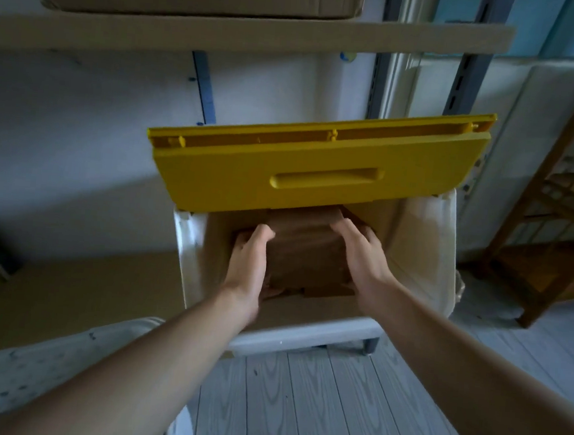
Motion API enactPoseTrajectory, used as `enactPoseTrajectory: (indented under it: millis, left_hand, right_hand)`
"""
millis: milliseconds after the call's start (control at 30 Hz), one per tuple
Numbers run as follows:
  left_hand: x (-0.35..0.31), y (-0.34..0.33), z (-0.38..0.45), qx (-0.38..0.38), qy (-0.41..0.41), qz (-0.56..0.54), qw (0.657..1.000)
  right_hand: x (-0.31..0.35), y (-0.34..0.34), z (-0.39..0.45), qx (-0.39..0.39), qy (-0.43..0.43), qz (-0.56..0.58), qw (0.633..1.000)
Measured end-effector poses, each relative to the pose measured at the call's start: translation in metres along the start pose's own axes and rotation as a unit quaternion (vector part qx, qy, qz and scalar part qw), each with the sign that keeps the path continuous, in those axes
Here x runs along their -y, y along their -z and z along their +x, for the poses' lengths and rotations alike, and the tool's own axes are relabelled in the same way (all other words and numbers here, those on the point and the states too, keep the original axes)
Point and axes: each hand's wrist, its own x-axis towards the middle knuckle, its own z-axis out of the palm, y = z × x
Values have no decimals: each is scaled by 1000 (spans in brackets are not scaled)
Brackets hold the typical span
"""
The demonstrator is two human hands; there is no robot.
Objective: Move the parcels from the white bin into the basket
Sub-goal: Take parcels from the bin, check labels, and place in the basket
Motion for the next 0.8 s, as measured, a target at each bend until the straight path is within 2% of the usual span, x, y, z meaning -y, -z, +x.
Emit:
enactPoseTrajectory:
  millis: [100,267,433,567,667,733,800]
  left_hand:
    - [-3,13,-25,41,-21,20,999]
    - [-10,42,-60,77,-47,37,995]
    - [-9,69,-90,128,-50,52,989]
    - [-12,92,-113,195,-74,77,975]
    - [-13,118,-129,240,-69,119,961]
    - [-8,133,-128,247,-44,131,959]
    - [-3,157,-130,220,-29,87,971]
  right_hand:
    - [1,4,-23,30,-15,33,999]
    - [-8,17,-53,127,-68,91,985]
    - [-3,17,-73,154,-99,84,979]
    - [-3,3,-79,175,-130,87,972]
    - [-6,-9,-83,238,-137,113,955]
    - [-6,-15,-89,273,-141,114,945]
    - [-7,-32,-98,296,-125,89,943]
